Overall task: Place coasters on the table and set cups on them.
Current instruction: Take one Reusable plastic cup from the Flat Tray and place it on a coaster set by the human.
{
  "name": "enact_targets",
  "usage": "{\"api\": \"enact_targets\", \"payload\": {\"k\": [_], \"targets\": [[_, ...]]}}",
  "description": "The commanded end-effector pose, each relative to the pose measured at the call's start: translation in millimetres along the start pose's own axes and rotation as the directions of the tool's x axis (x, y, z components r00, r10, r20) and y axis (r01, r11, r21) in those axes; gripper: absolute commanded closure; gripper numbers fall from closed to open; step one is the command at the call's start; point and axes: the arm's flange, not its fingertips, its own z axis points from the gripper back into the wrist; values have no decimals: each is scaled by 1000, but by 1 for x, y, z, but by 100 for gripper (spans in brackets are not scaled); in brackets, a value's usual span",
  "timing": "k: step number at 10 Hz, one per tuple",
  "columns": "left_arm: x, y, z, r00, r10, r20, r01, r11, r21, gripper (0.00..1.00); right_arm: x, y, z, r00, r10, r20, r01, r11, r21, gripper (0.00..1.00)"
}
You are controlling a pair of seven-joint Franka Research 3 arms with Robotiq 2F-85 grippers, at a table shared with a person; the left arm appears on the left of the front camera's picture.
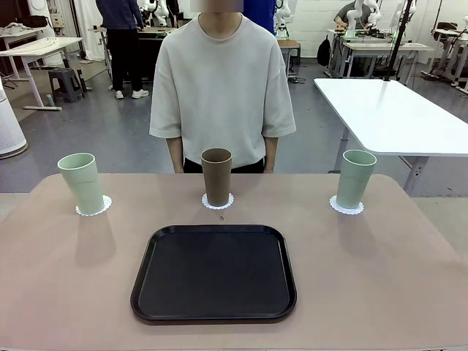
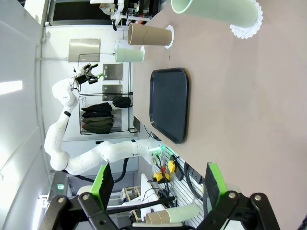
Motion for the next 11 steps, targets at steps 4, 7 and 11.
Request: {"api": "enact_targets", "payload": {"k": [4, 7, 11], "targets": [[43, -51, 29, 988, 108, -115, -134, 958, -253, 0, -4, 1, -2, 1000, 4, 0, -4, 1000, 7, 0], [60, -70, 9, 981, 178, -83, -195, 926, -322, 0, -4, 1, -2, 1000, 4, 0, -4, 1000, 7, 0], [60, -73, 15, 987, 135, -87, -155, 934, -321, 0, -4, 1, -2, 1000, 4, 0, -4, 1000, 7, 0]]}}
